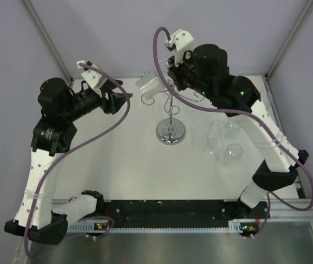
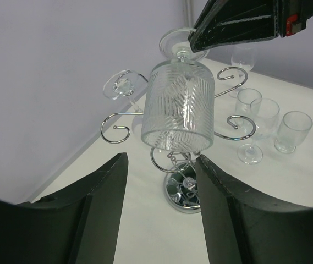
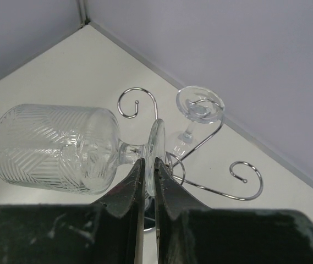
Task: Place the wine glass upside down on the wine glass rack
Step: Turn the wine glass upside down at the wine rack.
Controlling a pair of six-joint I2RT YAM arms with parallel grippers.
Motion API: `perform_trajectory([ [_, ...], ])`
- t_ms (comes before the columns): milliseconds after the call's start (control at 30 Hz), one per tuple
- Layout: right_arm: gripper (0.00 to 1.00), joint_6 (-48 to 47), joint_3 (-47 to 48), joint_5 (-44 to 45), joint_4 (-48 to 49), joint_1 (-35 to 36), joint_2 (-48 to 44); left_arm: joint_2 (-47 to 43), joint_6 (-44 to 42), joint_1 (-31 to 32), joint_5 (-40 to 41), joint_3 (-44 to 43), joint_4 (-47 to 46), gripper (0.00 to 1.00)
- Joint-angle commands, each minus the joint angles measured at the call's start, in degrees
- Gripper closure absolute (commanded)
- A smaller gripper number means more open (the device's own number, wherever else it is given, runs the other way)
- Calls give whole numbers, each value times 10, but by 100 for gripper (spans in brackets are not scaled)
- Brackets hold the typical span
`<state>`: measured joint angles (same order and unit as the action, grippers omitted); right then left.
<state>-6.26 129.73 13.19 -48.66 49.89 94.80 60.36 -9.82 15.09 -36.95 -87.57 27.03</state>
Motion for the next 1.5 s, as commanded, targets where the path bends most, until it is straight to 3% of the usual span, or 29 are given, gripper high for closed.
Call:
perform_trajectory([
  [0,100,-33,16,46,84,-16,-49,-14,-4,2,17,-1,-18,42],
  [633,100,-215,32,155,168,-129,-45,-29,-16,2,44,0,-6,42],
  [1000,100,-406,38,213,197,-139,19,-33,-21,2,57,7,0,42],
  [1467,100,-539,-16,245,258,-139,58,-32,-28,2,65,9,2,42],
])
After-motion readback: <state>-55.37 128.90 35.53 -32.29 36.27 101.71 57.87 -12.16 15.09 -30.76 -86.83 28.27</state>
